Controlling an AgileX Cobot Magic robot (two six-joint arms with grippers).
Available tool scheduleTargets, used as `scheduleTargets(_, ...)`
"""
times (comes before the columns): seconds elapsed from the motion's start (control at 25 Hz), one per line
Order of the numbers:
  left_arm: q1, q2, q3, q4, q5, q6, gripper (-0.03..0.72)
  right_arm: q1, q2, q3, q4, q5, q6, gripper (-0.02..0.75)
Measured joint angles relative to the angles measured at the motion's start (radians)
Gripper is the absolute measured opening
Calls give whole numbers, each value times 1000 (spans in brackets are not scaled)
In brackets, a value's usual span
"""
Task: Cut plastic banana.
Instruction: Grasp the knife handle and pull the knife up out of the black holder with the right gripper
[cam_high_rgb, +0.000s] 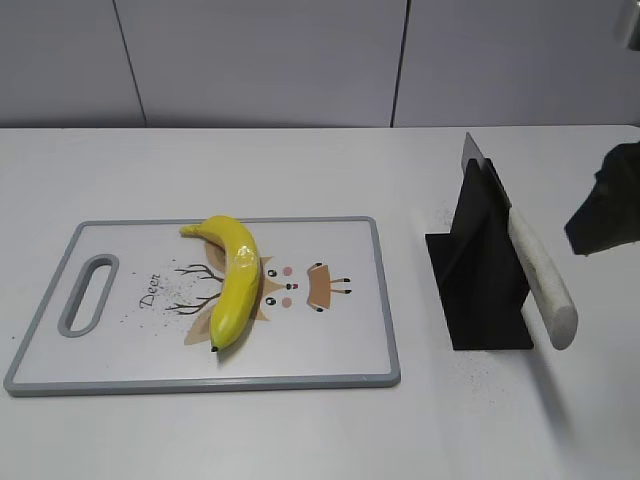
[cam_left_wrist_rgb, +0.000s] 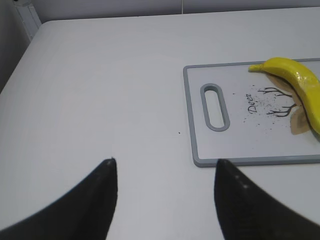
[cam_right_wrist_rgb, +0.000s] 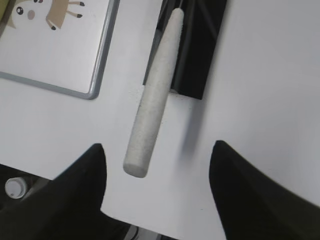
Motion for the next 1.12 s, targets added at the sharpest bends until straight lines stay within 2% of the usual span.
scheduleTargets(0.2, 0, 0, 0, 0, 0, 0, 589, 5, 119, -2, 79, -1, 5, 490)
scheduleTargets(0.52, 0, 0, 0, 0, 0, 0, 589, 5, 300, -8, 85, -74, 53, 490)
scheduleTargets(0.68, 0, 0, 0, 0, 0, 0, 589, 5, 379, -50, 84, -64, 94, 486)
scheduleTargets(0.8, 0, 0, 0, 0, 0, 0, 589, 5, 415, -86, 83, -23, 114, 447)
scheduleTargets(0.96, 0, 0, 0, 0, 0, 0, 589, 5, 432, -118, 83, 54, 154, 344)
scheduleTargets(1.12, 0, 0, 0, 0, 0, 0, 589, 5, 440, -120, 69, 111, 173, 314)
